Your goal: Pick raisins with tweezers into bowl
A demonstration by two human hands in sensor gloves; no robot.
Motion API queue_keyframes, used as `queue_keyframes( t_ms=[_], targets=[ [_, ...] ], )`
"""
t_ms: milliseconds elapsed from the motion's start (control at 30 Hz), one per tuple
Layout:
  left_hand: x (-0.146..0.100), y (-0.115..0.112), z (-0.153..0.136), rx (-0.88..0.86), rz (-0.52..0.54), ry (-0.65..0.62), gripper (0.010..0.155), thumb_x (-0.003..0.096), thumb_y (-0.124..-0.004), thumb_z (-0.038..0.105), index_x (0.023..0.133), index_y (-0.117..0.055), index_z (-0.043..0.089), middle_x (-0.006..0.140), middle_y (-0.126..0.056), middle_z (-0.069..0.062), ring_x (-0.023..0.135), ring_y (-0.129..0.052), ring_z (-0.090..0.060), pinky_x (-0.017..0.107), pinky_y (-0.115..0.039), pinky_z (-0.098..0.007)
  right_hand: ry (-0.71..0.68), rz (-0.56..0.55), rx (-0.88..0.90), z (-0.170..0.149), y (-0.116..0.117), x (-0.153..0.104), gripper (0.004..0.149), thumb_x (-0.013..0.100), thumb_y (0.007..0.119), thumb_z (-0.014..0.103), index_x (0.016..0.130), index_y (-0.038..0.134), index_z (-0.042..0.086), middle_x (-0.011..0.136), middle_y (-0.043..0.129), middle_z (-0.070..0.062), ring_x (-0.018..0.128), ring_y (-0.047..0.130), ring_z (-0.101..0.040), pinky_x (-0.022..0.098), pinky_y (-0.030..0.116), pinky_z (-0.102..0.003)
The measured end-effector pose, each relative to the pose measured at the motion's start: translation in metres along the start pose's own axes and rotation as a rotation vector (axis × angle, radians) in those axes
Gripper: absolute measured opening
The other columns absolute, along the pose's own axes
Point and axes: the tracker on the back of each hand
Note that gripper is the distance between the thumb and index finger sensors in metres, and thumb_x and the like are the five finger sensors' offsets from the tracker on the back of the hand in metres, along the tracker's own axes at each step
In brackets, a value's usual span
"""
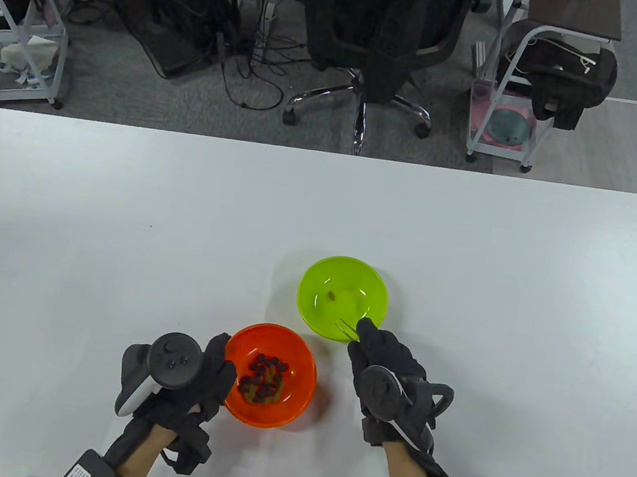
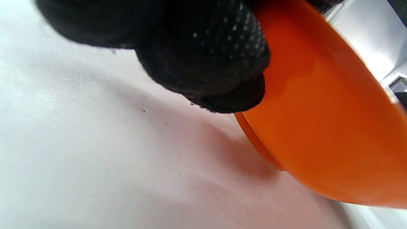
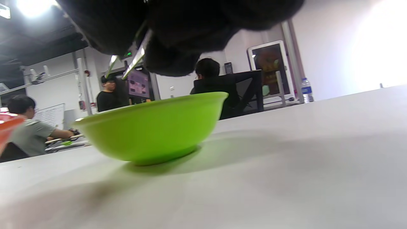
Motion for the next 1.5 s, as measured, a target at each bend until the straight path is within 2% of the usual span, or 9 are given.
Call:
queue_keyframes(
  t_ms=[267,600,767,1500],
  targets=[
    [0.000,0.001,-0.001,-0.001,0.006,0.000,0.058,0.0601,-0.065,0.037,0.107,-0.057,0.003,0.051,-0.104,-0.003,0.019,-0.104,-0.014,0.015,-0.091,-0.025,-0.130,-0.011,-0.013,0.030,-0.006,-0.010,0.045,0.053,0.077,0.047,0.094,0.083,0.030,0.075,0.095,0.004,0.042,0.092,-0.005,0.032,0.083,-0.022],
    [-0.001,0.002,-0.001,-0.007,0.010,0.001,0.059,0.0601,-0.065,0.037,0.107,-0.057,0.002,0.051,-0.103,-0.003,0.019,-0.104,-0.014,0.015,-0.091,-0.026,-0.259,0.072,-0.102,0.070,-0.005,-0.023,0.044,0.053,0.078,0.047,0.092,0.086,0.029,0.072,0.097,0.004,0.041,0.093,-0.006,0.032,0.083,-0.023],
    [-0.001,0.002,-0.002,-0.006,0.011,0.001,0.059,0.0601,-0.065,0.037,0.107,-0.058,0.003,0.051,-0.103,-0.003,0.019,-0.104,-0.014,0.015,-0.091,-0.026,-0.321,0.090,-0.200,0.089,-0.003,-0.029,0.044,0.053,0.078,0.047,0.092,0.087,0.028,0.072,0.097,0.003,0.040,0.093,-0.006,0.031,0.083,-0.024],
    [-0.001,0.000,0.001,0.015,0.012,-0.014,0.059,0.0600,-0.065,0.037,0.107,-0.057,0.002,0.051,-0.103,-0.004,0.019,-0.104,-0.014,0.015,-0.091,-0.026,-0.348,0.153,-0.331,0.105,0.007,-0.027,0.043,0.053,0.079,0.047,0.090,0.089,0.027,0.068,0.099,0.003,0.037,0.093,-0.006,0.029,0.083,-0.024]
  ],
)
Point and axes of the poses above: the tracker on the back of each hand, its own z axis roughly to the thumb side, its own x axis roughly from the wrist to the fingertips, y = z × x
